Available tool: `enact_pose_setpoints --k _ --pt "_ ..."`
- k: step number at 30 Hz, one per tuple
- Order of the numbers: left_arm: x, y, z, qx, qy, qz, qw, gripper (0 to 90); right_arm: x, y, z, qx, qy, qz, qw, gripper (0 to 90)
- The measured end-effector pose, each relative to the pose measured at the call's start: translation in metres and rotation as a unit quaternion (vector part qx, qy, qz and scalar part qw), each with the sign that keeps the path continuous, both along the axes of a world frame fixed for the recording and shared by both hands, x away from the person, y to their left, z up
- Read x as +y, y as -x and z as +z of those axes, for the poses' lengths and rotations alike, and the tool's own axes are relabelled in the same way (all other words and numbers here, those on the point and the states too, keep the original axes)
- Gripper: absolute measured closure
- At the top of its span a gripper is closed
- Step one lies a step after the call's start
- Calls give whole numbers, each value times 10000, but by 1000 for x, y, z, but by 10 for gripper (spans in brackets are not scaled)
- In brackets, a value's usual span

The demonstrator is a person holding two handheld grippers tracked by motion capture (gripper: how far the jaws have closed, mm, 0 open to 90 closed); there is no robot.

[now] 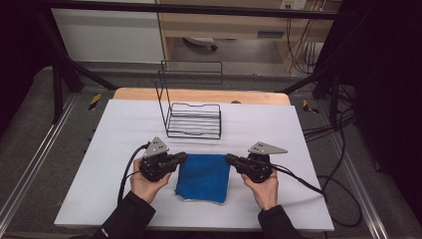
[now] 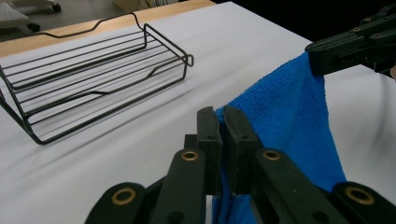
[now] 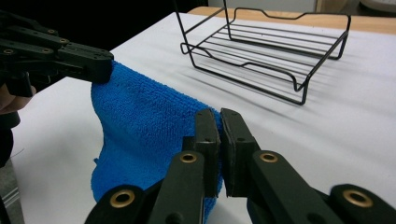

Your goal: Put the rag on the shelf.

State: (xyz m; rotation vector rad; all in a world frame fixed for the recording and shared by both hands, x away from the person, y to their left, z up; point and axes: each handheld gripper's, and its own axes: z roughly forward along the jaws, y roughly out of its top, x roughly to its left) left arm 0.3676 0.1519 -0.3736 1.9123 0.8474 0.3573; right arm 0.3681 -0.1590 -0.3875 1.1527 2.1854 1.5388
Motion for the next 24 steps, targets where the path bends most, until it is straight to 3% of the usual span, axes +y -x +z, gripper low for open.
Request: enact_pose_setpoints --k 13,24 --pt "0 9 16 -373 153 90 9991 856 -1 5 14 -395 -57 9 9992 869" --pt "1 12 26 -574 244 156 9979 856 0 8 27 -676 -91 -10 9977 869"
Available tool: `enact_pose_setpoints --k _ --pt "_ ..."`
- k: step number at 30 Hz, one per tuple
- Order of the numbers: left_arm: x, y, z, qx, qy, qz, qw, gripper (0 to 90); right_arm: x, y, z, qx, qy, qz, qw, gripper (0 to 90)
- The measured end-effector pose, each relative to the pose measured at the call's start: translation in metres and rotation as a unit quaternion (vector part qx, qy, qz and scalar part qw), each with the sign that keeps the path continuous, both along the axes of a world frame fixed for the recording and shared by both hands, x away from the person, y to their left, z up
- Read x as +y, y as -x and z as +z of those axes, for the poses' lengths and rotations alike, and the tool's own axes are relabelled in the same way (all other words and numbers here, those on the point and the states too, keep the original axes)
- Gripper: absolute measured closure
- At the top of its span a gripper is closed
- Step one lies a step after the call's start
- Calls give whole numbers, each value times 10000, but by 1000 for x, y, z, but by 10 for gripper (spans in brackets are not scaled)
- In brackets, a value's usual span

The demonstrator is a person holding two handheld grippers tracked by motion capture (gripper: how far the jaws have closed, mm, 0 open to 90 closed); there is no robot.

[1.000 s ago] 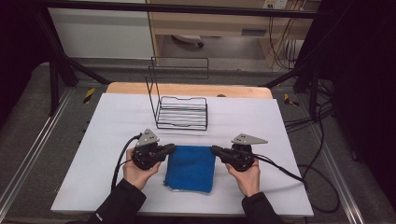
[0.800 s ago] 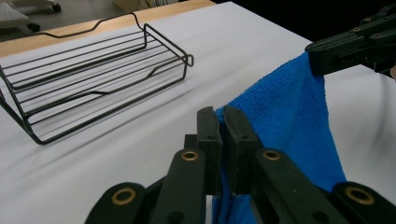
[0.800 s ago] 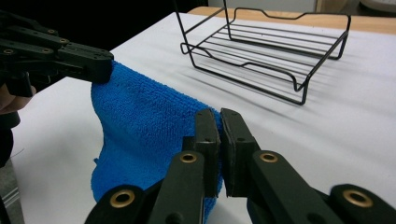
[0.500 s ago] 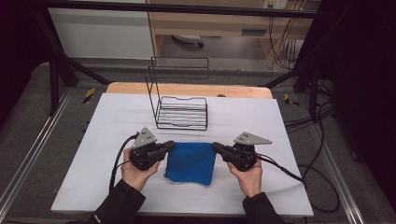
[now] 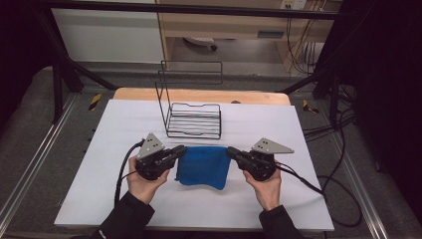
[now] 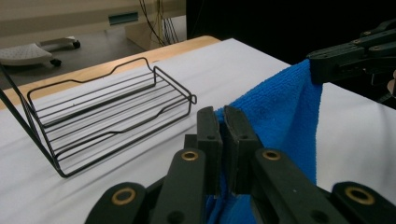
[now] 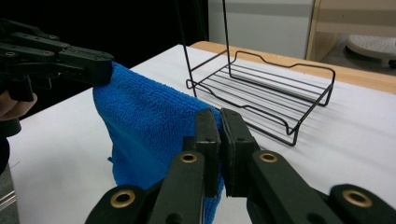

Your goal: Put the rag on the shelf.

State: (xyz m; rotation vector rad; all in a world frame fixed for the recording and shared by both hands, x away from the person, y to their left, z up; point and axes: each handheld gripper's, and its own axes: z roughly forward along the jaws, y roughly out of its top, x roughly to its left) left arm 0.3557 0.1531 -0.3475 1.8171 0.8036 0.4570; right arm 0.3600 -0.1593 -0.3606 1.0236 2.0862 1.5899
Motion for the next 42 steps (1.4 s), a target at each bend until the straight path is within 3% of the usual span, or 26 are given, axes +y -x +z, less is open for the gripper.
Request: enact_pose_setpoints --k 13,26,42 --pt "1 1 14 -270 218 81 9994 856 0 1 19 -325 -94 -53 9994 870" --pt "8 -8 28 -479 493 229 9974 856 11 -6 43 -706 -116 -188 9973 870" --pt "14 -19 53 -860 841 343 9922 856 20 -16 77 -1169 -174 -319 9925 870"
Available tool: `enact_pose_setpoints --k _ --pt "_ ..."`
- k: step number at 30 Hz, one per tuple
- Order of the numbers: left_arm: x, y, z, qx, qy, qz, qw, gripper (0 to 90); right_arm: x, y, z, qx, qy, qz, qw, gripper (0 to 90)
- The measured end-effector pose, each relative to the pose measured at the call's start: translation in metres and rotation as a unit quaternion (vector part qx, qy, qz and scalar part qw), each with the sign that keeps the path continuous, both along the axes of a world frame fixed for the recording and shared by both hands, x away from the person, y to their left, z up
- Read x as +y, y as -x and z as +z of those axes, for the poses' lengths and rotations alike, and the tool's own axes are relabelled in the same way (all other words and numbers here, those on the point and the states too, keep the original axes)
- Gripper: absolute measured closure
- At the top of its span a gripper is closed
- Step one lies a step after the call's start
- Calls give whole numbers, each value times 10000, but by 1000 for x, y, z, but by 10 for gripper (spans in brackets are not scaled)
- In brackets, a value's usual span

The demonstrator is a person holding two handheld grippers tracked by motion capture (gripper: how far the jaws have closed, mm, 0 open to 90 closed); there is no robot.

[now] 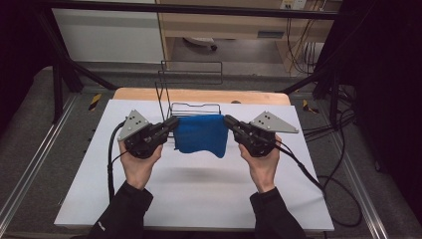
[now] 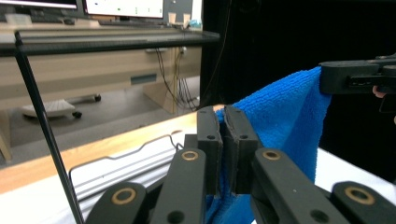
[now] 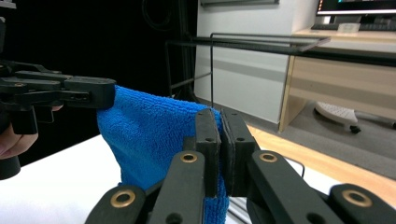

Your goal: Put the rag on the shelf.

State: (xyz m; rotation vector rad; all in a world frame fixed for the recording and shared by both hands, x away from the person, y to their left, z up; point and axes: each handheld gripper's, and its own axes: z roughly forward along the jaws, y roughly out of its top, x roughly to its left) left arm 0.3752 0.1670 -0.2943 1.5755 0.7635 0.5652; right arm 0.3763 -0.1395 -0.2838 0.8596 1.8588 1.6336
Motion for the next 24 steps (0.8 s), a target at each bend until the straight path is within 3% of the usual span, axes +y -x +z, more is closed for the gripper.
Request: enact_pose_setpoints --k 9,24 --pt "2 -8 16 -194 103 78 9997 856 5 -5 18 -239 -28 -64 9997 870" --pt "8 -19 37 -406 359 192 9983 857 12 -16 41 -430 -29 -91 9990 870"
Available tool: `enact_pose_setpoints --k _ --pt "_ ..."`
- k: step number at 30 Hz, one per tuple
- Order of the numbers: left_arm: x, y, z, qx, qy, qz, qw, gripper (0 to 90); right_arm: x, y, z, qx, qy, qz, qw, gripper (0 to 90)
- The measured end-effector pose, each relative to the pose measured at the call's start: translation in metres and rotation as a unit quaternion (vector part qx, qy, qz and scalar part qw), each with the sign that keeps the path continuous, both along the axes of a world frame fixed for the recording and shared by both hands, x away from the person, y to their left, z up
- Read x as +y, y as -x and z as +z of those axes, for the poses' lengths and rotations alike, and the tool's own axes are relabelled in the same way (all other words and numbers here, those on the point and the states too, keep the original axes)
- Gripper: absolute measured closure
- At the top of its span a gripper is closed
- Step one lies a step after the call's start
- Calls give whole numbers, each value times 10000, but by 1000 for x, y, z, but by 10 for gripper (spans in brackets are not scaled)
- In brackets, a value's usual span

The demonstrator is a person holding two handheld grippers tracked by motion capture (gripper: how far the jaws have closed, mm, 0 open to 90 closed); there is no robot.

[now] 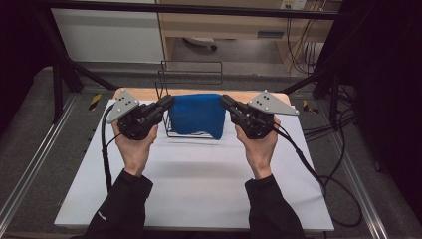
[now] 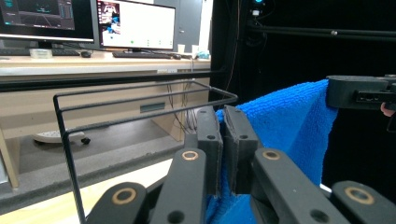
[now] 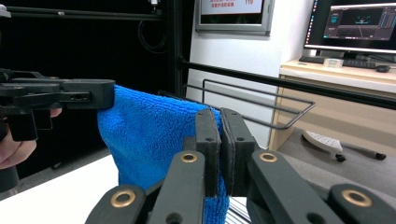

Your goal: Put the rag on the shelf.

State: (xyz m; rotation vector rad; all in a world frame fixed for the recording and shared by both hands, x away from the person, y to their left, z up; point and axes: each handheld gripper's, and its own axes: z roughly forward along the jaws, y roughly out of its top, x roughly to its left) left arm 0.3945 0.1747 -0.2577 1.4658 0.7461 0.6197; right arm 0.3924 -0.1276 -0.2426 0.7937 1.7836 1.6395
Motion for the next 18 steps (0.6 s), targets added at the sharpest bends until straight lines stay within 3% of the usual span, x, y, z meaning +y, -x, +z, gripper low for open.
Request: enact_pose_setpoints --k 12,18 --pt "3 -9 19 -160 97 87 9998 858 3 -7 15 -52 74 5 10000 871" --pt "5 -15 31 -280 168 135 9994 858 6 -12 28 -202 63 -9 9998 871"
